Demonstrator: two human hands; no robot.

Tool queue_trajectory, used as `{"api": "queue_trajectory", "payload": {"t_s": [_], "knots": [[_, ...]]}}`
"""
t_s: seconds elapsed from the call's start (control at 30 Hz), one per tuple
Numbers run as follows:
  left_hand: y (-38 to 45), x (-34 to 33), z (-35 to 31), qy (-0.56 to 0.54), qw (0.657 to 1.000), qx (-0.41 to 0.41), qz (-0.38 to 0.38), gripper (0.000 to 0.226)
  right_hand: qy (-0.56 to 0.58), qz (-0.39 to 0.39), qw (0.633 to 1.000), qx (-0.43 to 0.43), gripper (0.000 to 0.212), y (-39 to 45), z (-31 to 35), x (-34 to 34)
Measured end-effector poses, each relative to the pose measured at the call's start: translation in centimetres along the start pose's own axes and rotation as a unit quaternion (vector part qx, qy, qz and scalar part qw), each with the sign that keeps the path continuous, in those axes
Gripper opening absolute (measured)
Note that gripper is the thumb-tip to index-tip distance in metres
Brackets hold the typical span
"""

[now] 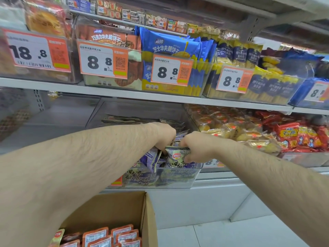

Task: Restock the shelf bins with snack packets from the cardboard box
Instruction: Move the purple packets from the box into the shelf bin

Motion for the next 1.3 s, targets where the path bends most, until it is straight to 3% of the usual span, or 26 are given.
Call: {"api": "queue_trajectory", "payload": {"t_s": [0.2,0.43,0.63,0.77,0.83,0.9,0.97,1.1,1.2,1.3], "knots": [[0.0,0.4,-0.2,-0.007,1.0,-0.021,-0.019,0.013,-0.038,0.0,0.999,0.031,0.024,0.2,0.5,0.0],[-0.1,1.1,-0.1,-0.011,0.998,-0.027,-0.055,0.017,-0.107,-0.004,0.991,0.074,0.024,1.7,1.5,-0.1],[-0.2,1.1,0.1,-0.032,0.998,-0.013,-0.05,0.032,-0.068,0.009,0.996,0.065,0.031,2.7,0.7,-0.9],[-1.2,2.1,0.9,-0.067,0.995,-0.024,-0.067,0.014,-0.028,0.01,0.998,0.052,0.038,2.4,0.1,-1.0],[-2.6,3.3,1.2,-0.074,0.992,-0.028,-0.099,0.01,0.012,0.001,0.999,0.044,0.031,1.8,-0.2,-0.7],[-4.7,4.4,1.9,-0.086,0.986,-0.012,-0.143,0.014,0.047,-0.021,0.998,0.035,0.016,1.3,-0.5,-0.4],[-7.0,4.8,2.7,-0.116,0.979,0.013,-0.17,0.014,0.077,-0.039,0.996,0.024,0.027,0.9,-0.3,-0.4],[-10.6,1.7,2.2,-0.153,0.978,0.052,-0.135,0.013,0.099,-0.047,0.994,0.013,0.045,0.5,0.5,-0.7],[-11.4,-1.7,0.8,-0.169,0.977,0.074,-0.111,0.012,0.088,-0.04,0.995,0.0,0.027,0.5,0.7,-0.7],[-11.5,-3.9,0.1,-0.182,0.969,0.111,-0.127,0.018,0.071,-0.045,0.996,-0.002,0.039,0.5,1.1,-1.0]]}}
Point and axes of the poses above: each hand's wrist, its own y-axis towards the middle knuckle, its own x-axis out of the back of the hand, z = x × y, the point moved 6 cm from there along y, towards the middle knuckle, and after that the axes turned 4 degrees about x, right-handed, at the moved point
